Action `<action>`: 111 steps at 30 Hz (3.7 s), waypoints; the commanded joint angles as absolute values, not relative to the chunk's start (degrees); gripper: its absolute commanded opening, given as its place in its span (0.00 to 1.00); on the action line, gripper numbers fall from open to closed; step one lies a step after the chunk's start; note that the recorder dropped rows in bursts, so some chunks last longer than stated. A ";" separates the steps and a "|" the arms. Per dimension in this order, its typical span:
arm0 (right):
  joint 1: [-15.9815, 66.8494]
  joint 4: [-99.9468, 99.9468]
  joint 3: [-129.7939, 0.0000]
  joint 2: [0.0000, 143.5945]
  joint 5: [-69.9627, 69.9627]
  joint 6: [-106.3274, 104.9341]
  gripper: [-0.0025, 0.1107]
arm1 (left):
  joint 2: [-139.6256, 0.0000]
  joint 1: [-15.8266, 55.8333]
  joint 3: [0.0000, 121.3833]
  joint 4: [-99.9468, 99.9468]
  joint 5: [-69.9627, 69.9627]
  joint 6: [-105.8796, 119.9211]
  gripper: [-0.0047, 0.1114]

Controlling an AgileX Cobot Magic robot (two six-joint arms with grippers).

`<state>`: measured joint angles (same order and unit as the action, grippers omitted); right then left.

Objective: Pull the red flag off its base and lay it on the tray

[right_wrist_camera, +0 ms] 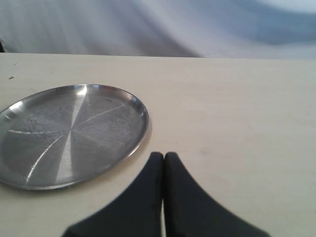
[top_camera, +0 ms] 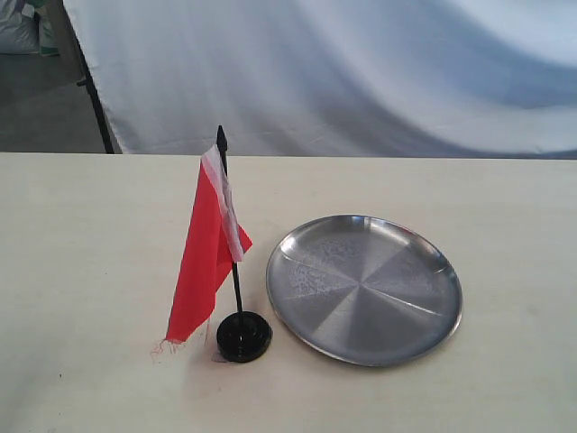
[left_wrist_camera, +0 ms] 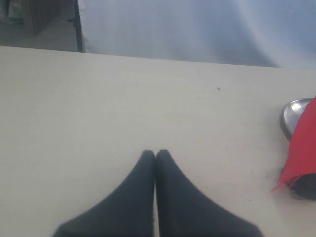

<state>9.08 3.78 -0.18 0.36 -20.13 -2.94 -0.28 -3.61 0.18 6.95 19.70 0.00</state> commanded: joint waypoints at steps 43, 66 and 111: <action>36.09 2.20 -21.54 40.98 17.39 13.66 0.02 | 0.00 -3.30 0.00 7.04 19.66 0.00 0.04; 42.94 -26.47 -23.77 83.79 44.90 12.67 0.02 | 0.00 -3.30 0.00 7.04 19.66 0.00 0.04; 42.93 -27.18 -34.48 105.07 43.23 12.22 0.51 | 0.00 -3.30 0.00 7.04 19.66 0.00 0.04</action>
